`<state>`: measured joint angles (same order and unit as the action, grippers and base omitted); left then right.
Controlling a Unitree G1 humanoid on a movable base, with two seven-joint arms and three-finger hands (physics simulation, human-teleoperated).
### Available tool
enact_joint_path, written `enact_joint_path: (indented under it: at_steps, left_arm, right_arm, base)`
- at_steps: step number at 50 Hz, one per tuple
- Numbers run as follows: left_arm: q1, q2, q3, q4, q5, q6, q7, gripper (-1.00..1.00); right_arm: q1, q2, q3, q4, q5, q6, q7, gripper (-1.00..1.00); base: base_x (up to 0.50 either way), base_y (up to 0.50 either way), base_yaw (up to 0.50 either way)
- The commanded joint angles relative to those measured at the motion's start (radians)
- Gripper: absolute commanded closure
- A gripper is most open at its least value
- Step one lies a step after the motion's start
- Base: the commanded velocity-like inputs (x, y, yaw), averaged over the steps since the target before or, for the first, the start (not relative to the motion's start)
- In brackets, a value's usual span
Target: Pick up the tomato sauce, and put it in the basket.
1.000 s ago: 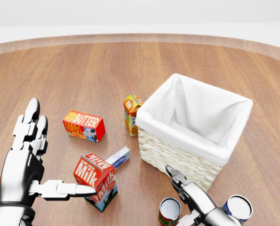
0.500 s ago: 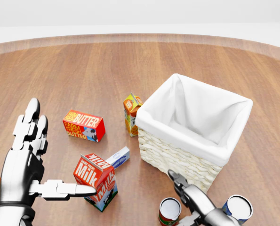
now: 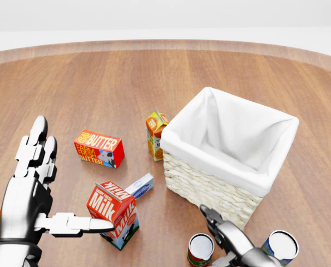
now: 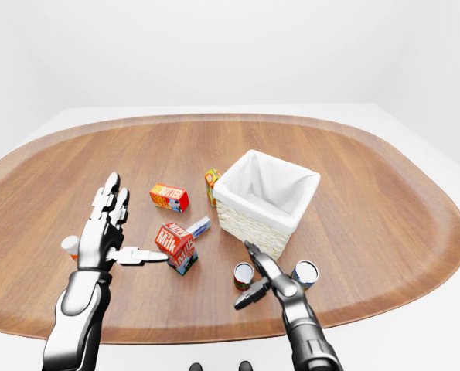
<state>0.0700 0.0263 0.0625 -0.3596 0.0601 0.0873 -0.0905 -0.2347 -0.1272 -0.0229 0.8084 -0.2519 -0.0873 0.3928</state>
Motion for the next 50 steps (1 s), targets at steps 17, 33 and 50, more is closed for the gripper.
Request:
enact_joint_path:
  at_steps: [17,33,50]
  left_arm:
    - [0.004,-0.001,-0.001,-0.014,-0.001,0.000,-0.002,-1.00]
    - [0.005,-0.001,0.002,-0.020,-0.005,0.000,-0.004,-1.00]
    - [0.008,-0.001,0.000,-0.026,-0.003,0.000,-0.004,-1.00]
  right_arm:
    - [-0.012,-0.003,0.000,0.037,0.002,0.000,-0.004,0.91]
    - [-0.004,-0.001,0.000,0.020,0.003,0.000,0.000,1.00]
    - [0.140,0.018,0.007,-0.351,-0.006,0.013,0.061,1.00]
  base:
    - [0.00,0.00,0.00]
    - [0.00,0.00,0.00]
    - [0.00,0.00,0.00]
